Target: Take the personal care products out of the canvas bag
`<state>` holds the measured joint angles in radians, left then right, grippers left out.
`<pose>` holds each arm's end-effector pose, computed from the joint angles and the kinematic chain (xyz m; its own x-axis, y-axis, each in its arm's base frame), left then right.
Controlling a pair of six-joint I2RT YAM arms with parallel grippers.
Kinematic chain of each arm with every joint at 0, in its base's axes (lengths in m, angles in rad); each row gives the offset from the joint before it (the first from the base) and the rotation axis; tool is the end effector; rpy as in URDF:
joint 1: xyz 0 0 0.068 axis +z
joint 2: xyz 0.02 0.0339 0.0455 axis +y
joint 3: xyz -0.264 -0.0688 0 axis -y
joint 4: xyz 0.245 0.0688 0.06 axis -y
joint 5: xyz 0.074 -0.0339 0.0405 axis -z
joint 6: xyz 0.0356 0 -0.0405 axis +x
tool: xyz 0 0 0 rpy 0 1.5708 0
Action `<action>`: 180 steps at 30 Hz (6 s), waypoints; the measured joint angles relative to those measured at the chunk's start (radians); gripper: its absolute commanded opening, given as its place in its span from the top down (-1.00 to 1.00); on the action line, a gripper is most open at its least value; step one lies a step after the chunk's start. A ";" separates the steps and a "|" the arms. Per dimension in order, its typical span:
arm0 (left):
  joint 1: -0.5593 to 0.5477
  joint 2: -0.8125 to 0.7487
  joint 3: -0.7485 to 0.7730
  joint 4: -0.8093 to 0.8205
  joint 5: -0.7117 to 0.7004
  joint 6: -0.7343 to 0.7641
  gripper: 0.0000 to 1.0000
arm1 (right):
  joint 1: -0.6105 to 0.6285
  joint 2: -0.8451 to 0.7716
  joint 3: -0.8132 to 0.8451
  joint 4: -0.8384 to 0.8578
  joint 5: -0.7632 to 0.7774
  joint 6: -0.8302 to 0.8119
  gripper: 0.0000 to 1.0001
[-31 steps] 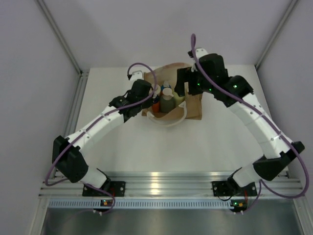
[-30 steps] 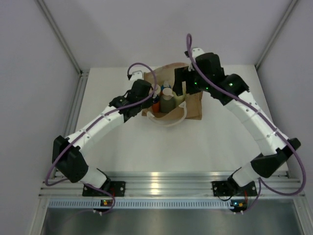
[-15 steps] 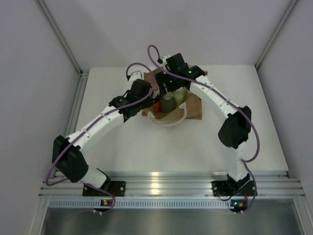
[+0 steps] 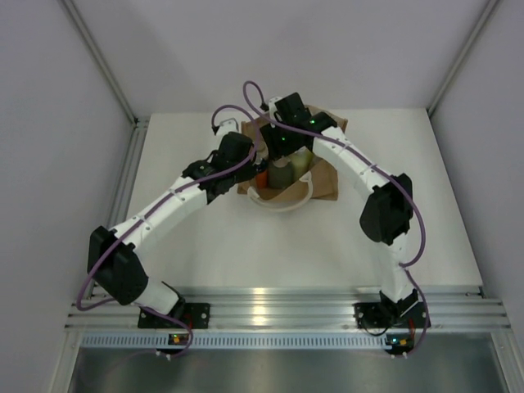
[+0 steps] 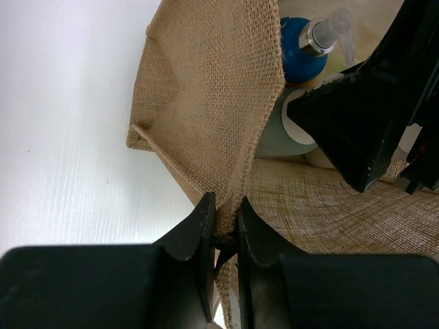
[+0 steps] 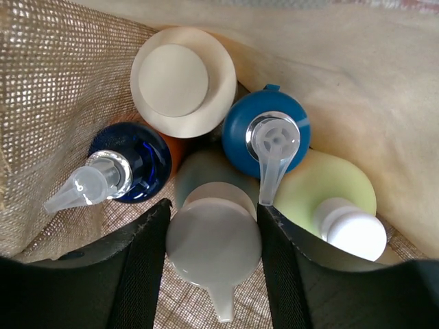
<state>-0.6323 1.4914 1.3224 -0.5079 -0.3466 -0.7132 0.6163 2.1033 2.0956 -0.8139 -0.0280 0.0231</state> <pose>0.2769 -0.1879 0.3273 -0.6061 -0.3188 -0.7287 -0.0718 0.9343 -0.3491 0.3863 0.2749 0.3188 -0.6111 -0.4045 -0.6804 -0.5794 0.8142 0.0362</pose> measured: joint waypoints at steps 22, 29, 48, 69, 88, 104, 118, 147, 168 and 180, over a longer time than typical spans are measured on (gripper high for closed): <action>0.002 0.017 0.026 -0.019 0.017 0.009 1.00 | 0.009 -0.027 -0.104 0.044 0.035 -0.039 1.00; 0.002 0.017 0.026 -0.019 0.017 0.011 1.00 | 0.009 -0.078 -0.105 0.039 0.035 -0.038 1.00; 0.002 0.017 0.026 -0.019 0.021 0.018 1.00 | -0.072 -0.459 0.069 -0.029 0.031 0.021 1.00; 0.006 0.037 0.039 -0.024 0.128 0.068 1.00 | -0.714 -0.628 -0.589 0.187 0.155 0.097 1.00; 0.011 0.056 0.068 -0.050 0.243 0.148 1.00 | -0.729 -0.663 -1.058 0.766 0.110 0.153 -0.59; 0.008 0.032 0.058 -0.075 0.186 0.080 1.00 | -0.259 -0.700 -0.554 0.472 -0.027 0.204 -0.18; 0.009 -0.053 -0.001 -0.098 0.038 -0.075 1.00 | 0.060 -0.333 -0.387 0.351 0.122 0.319 -0.11; 0.005 -0.042 -0.001 -0.094 0.047 -0.089 1.00 | 0.161 -0.097 -0.255 0.192 0.368 0.623 0.18; 0.005 -0.042 -0.001 -0.093 0.051 -0.072 1.00 | 0.169 -0.105 -0.254 0.177 0.382 0.551 1.00; 0.007 -0.042 -0.001 -0.097 0.046 -0.063 1.00 | 0.169 -0.244 -0.122 0.027 0.374 0.356 1.00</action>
<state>-0.6250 1.4494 1.3212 -0.6052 -0.3008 -0.7757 0.7853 1.8591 1.9736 -0.7864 0.3462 0.3790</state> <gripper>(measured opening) 0.169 0.322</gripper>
